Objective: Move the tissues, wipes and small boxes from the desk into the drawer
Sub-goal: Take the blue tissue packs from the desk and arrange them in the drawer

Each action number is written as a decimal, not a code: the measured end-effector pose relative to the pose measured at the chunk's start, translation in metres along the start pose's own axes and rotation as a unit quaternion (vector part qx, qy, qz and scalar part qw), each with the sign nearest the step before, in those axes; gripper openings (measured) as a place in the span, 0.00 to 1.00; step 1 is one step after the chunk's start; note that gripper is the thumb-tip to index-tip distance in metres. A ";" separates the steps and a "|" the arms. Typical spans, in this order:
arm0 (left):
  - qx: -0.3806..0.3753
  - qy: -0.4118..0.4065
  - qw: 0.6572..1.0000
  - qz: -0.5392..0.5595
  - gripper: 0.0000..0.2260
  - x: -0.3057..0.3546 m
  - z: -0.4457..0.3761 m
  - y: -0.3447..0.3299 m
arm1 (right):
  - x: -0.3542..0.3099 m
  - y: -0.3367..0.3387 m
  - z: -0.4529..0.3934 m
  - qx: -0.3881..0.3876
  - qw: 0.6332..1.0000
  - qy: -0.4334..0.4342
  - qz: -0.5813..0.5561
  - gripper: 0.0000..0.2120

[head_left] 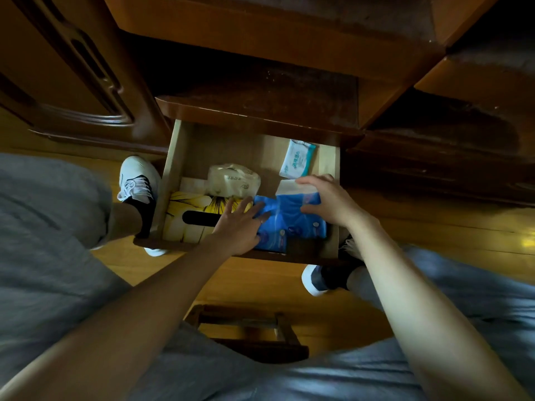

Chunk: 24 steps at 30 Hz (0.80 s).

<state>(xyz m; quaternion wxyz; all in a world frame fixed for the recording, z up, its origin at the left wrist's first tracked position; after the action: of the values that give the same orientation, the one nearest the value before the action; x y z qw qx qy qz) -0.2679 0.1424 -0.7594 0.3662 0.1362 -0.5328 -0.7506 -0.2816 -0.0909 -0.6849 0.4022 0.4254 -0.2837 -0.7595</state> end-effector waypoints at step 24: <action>-0.019 0.008 0.999 0.032 0.28 -0.003 0.001 0.005 | 0.008 -0.059 -0.033 -0.112 0.967 -0.071 0.219 0.22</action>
<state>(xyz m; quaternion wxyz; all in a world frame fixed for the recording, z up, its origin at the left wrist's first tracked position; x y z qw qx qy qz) -0.2646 0.1444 -0.7546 0.3966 0.1180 -0.5197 -0.7474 -0.2769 -0.0704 -0.7497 0.5827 0.2502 -0.3112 -0.7079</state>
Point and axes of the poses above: each hand's wrist, its own z-axis away from the middle knuckle, its own y-axis out of the back of the hand, x = y × z, the point moved 1 cm from there along -z, towards the middle knuckle, and after that the axes turned 2 degrees about z, right-handed, at the moved point
